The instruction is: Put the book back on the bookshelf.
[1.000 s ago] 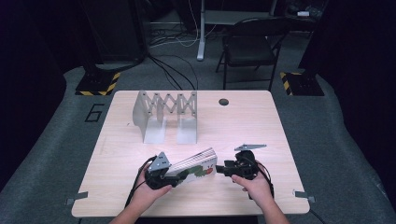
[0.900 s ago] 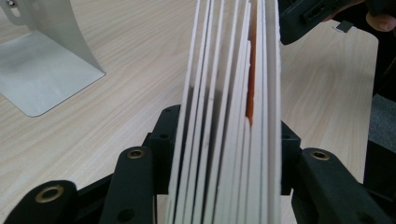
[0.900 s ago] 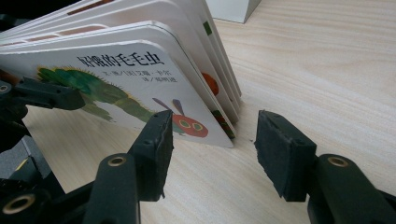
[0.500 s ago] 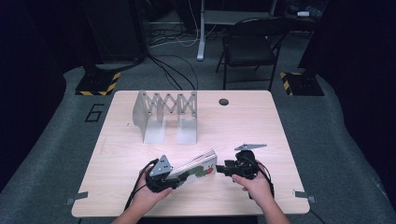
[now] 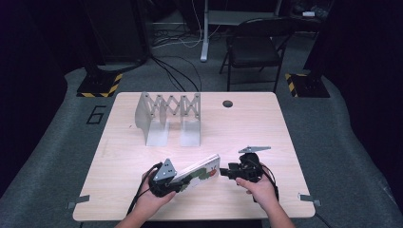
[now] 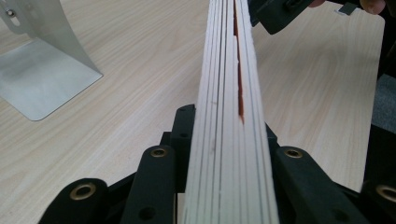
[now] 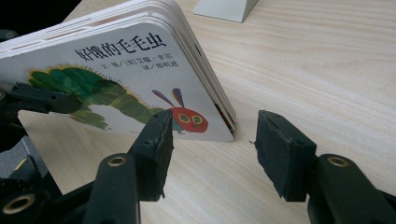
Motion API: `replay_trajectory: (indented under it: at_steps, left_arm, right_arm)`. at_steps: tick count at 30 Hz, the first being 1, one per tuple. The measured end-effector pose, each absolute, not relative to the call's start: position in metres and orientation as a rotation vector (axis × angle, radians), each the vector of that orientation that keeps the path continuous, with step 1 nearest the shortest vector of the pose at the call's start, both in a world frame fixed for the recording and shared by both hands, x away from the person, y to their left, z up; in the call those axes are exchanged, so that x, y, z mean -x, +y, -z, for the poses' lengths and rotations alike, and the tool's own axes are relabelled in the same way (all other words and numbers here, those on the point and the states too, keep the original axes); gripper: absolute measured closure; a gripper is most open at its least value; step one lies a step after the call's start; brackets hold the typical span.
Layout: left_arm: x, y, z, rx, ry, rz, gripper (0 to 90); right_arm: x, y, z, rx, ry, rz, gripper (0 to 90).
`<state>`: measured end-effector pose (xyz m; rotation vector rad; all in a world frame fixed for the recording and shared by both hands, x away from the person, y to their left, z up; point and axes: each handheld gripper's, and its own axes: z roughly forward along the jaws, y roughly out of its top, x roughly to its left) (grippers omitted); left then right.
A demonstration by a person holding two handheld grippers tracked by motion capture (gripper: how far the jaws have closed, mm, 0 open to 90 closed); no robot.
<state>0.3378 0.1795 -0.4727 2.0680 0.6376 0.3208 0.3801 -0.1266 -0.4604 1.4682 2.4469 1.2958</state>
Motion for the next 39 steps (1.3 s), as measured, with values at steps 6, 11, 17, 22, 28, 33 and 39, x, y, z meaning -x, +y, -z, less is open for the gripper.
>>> replay_trajectory:
  at_steps: [6, 11, 17, 22, 28, 33, 39]
  left_arm:
    - [-0.335, 0.177, 0.471, -2.090, 0.630, -0.311, 74.7]
    - [-0.333, 0.175, 0.470, -2.107, 0.611, -0.314, 75.5]
    - [-0.330, 0.173, 0.470, -2.109, 0.613, -0.325, 75.8]
    - [-0.330, 0.173, 0.470, -2.102, 0.629, -0.325, 75.9]
    - [-0.328, 0.173, 0.468, -2.098, 0.637, -0.334, 76.0]
    - [-0.328, 0.175, 0.467, -2.094, 0.647, -0.335, 76.0]
    - [-0.326, 0.182, 0.462, -2.084, 0.662, -0.340, 76.0]
  right_arm:
    - [-0.380, -0.127, 0.461, -1.462, 2.448, -1.297, 46.3]
    - [-0.381, -0.127, 0.461, -1.461, 2.447, -1.297, 46.3]
    - [-0.381, -0.127, 0.462, -1.465, 2.449, -1.294, 46.3]
    - [-0.381, -0.128, 0.462, -1.459, 2.449, -1.296, 46.3]
    - [-0.381, -0.129, 0.462, -1.475, 2.441, -1.296, 46.3]
    - [-0.381, -0.130, 0.463, -1.476, 2.440, -1.296, 46.3]
    - [-0.382, -0.131, 0.463, -1.470, 2.442, -1.294, 46.3]
